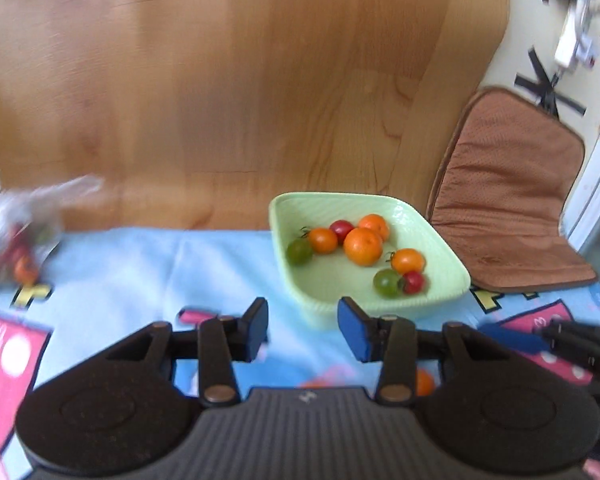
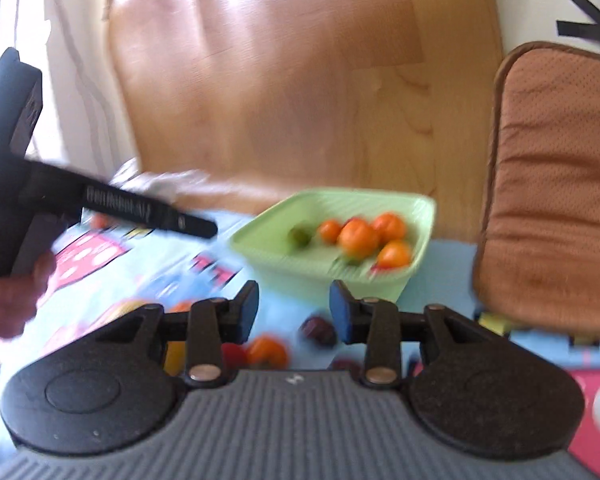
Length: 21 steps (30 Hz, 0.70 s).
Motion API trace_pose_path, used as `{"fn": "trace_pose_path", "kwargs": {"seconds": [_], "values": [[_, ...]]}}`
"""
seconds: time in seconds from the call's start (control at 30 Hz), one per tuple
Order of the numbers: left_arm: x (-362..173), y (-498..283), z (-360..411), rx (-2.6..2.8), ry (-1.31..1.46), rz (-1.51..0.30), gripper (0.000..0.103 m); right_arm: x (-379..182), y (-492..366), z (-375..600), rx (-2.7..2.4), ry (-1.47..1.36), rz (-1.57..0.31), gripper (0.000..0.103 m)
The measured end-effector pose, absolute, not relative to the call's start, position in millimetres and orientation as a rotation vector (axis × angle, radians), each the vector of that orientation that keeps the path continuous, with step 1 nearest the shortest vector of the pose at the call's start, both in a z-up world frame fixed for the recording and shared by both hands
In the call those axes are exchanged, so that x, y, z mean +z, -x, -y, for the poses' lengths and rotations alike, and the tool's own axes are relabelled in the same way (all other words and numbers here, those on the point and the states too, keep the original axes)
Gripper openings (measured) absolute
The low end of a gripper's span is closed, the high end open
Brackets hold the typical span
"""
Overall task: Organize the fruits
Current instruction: 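Open both grippers to drop the green tomatoes into the green bowl, then grasp a tangerine with the left gripper while the right gripper grasps a dark cherry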
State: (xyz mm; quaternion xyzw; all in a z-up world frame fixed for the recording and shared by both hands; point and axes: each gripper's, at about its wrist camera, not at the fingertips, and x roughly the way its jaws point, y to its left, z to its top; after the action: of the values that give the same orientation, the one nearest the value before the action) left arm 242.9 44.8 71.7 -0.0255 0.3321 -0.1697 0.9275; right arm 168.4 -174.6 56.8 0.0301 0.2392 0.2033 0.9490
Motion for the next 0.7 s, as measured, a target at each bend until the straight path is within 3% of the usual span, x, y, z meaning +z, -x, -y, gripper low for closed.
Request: {"fn": "trace_pose_path", "kwargs": {"seconds": [0.53, 0.6, 0.67, 0.7], "values": [[29.5, -297.5, -57.0, -0.518, 0.181, -1.049, 0.052, 22.2, -161.2, 120.5, 0.405, 0.073, -0.620, 0.042], [28.6, -296.5, -53.3, -0.529, 0.152, -1.035, 0.050, 21.3, -161.3, 119.1, 0.404, 0.084, -0.614, 0.040], [26.8, -293.0, -52.0, -0.541, 0.149, -1.034, 0.038, 21.2, -160.2, 120.5, 0.400, 0.083, -0.610, 0.031], [26.7, -291.9, -53.6, -0.550, 0.166, -1.036, 0.037, 21.3, -159.0, 120.4, 0.398, 0.082, -0.609, 0.029]]}}
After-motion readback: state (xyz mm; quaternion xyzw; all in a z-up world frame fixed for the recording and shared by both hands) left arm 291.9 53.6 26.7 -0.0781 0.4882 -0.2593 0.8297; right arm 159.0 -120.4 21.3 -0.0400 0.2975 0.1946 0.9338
